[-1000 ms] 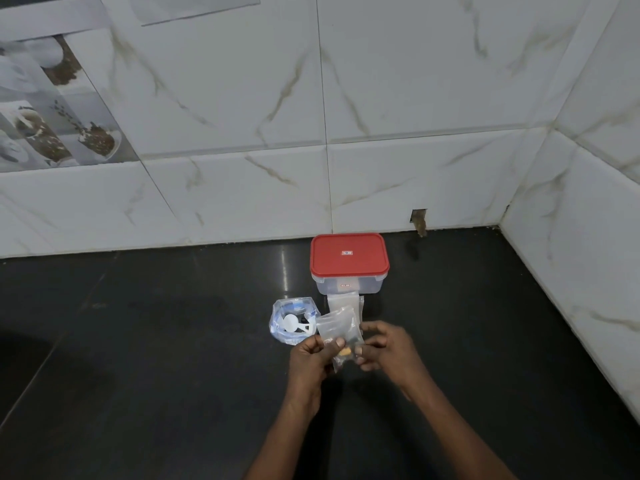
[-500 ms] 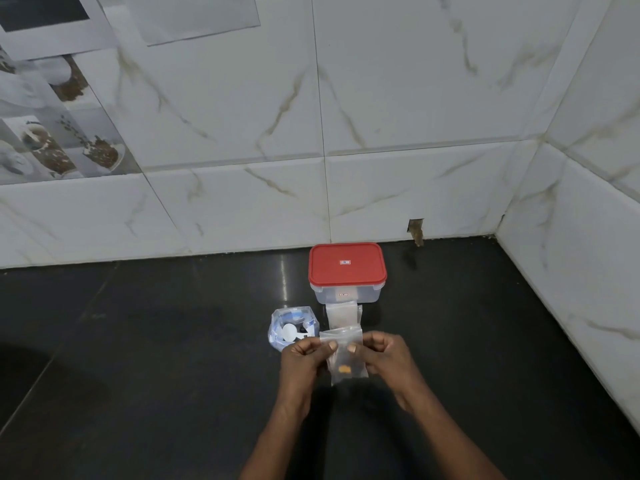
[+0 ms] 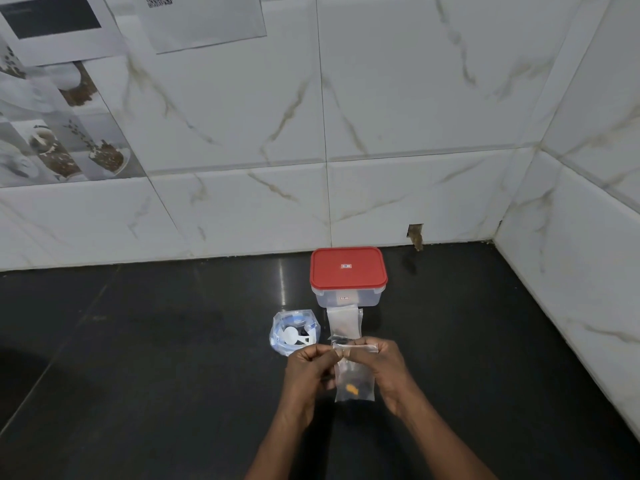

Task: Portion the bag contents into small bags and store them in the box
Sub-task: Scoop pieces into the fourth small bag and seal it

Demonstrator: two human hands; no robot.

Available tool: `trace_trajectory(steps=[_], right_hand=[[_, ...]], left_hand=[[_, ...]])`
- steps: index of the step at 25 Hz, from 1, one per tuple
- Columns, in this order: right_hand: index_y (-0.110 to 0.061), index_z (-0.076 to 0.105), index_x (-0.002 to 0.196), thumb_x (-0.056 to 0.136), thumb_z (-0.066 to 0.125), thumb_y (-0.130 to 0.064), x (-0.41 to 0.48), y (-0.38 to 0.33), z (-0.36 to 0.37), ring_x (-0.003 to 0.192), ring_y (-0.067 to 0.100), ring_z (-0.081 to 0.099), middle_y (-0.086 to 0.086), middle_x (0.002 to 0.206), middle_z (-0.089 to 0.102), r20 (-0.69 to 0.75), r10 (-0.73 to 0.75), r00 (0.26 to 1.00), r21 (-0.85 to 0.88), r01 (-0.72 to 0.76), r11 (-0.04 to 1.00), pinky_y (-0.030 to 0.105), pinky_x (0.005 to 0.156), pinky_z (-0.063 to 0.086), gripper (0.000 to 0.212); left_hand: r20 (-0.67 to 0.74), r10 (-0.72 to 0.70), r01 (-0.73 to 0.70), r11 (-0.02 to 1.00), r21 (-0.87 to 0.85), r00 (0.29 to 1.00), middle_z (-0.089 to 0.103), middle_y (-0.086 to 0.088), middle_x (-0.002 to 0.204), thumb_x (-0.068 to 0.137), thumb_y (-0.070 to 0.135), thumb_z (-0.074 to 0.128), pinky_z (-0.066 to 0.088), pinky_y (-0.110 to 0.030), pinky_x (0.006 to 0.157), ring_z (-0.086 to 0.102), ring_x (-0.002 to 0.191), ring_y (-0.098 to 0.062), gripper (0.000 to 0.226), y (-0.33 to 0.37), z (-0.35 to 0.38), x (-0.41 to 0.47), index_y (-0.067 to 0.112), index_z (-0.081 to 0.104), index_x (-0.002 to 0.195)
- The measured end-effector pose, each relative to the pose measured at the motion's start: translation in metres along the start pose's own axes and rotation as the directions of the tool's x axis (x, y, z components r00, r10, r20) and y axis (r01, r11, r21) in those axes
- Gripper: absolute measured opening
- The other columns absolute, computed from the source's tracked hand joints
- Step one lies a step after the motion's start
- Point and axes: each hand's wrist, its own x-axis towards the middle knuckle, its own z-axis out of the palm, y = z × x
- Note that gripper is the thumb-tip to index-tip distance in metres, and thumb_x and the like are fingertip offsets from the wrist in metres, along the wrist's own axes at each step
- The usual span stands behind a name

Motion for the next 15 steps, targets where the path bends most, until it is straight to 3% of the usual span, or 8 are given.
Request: trace_trajectory(steps=[4, 9, 15], right_hand=[[-0.002, 0.074, 0.088, 0.077, 0.075, -0.007, -0.001, 0.002, 0.0, 0.088, 0.037, 0.072, 0.017, 0.087, 0.075, -0.014, 0.018, 1.0, -0.035, -0.019, 0.999, 0.045, 0.079, 0.059, 0.012], [-0.005, 0.076, 0.082, 0.072, 0.074, -0.016, -0.004, 0.002, 0.004, 0.089, 0.035, 0.071, 0.015, 0.085, 0.075, -0.019, 0.036, 0.999, -0.142, -0.039, 0.989, 0.049, 0.083, 0.058, 0.015], [-0.009, 0.077, 0.077, 0.07, 0.078, -0.022, -0.008, -0.001, 0.007, 0.087, 0.032, 0.071, 0.01, 0.081, 0.076, -0.028, 0.03, 0.999, -0.196, -0.035, 0.98, 0.046, 0.079, 0.057, 0.015]], left_hand=[[0.033, -0.02, 0.019, 1.0, 0.024, 0.999, 0.073, -0.017, 0.081, 0.09, 0.001, 0.068, 0.058, -0.033, 0.064, 0.069, 0.068, -0.02, 0.008, 0.005, -0.001, -0.005, -0.004, 0.073, 0.091], [0.069, -0.022, 0.018, 0.998, 0.064, 0.997, 0.071, -0.014, 0.075, 0.091, -0.002, 0.065, 0.059, -0.034, 0.062, 0.069, 0.064, -0.019, 0.01, 0.009, 0.0, -0.01, 0.0, 0.071, 0.083], [0.031, 0.007, -0.011, 0.991, 0.132, 0.999, 0.064, -0.014, 0.067, 0.087, -0.005, 0.061, 0.053, -0.029, 0.055, 0.062, 0.059, -0.019, 0.024, 0.01, 0.002, -0.01, 0.007, 0.067, 0.067]])
